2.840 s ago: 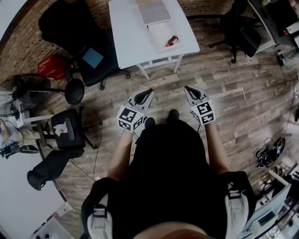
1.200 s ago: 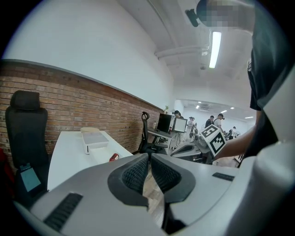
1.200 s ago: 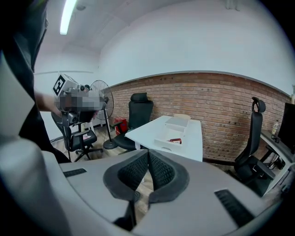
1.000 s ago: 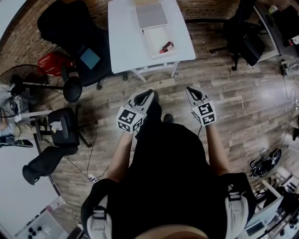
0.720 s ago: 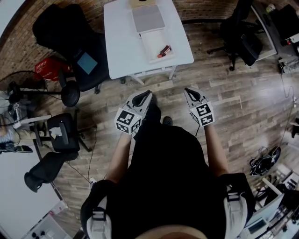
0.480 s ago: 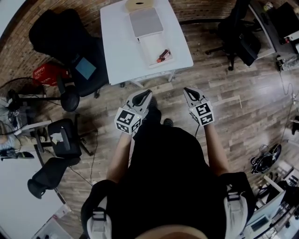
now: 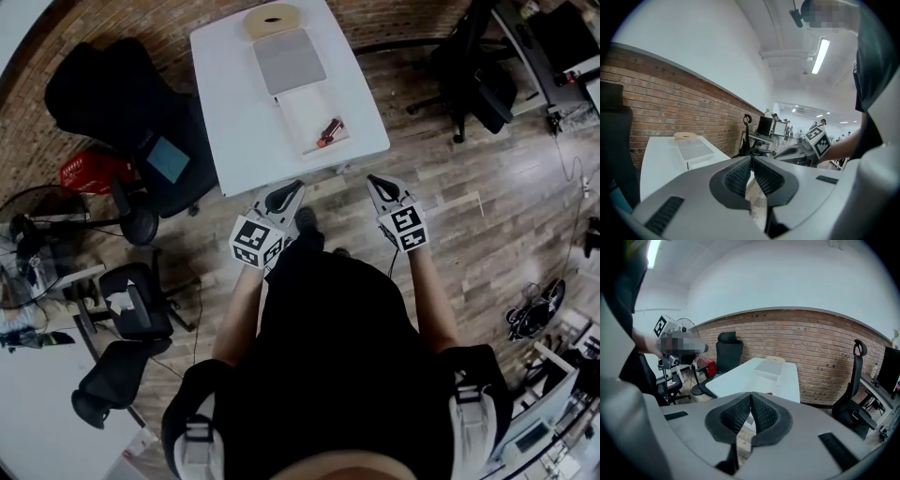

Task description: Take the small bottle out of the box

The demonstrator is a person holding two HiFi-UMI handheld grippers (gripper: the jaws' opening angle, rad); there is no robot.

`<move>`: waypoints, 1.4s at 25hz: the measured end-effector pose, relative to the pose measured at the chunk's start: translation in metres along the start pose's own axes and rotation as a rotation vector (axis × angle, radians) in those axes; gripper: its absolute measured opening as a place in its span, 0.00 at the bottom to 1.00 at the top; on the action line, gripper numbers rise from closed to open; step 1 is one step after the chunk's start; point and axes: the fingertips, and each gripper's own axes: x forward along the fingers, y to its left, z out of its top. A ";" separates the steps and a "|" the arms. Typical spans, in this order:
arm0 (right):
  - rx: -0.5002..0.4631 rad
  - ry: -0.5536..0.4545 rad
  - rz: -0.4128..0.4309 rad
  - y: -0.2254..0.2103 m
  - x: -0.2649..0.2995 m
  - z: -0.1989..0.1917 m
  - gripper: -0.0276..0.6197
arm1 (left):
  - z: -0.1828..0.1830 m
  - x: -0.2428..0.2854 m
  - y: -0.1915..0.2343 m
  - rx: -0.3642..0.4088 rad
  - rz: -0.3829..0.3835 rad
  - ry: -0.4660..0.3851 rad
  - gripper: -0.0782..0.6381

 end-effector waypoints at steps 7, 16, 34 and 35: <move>0.017 0.008 -0.032 -0.005 0.031 0.021 0.04 | 0.015 0.011 0.038 0.015 -0.046 0.002 0.16; 0.016 0.030 -0.041 -0.012 0.078 0.035 0.04 | 0.018 0.016 0.090 0.016 -0.058 0.018 0.16; -0.124 0.131 0.161 -0.039 0.155 0.042 0.04 | 0.027 0.006 0.151 -0.056 0.176 -0.009 0.16; -0.137 0.138 0.178 -0.042 0.159 0.042 0.04 | 0.029 0.008 0.152 -0.063 0.193 -0.013 0.16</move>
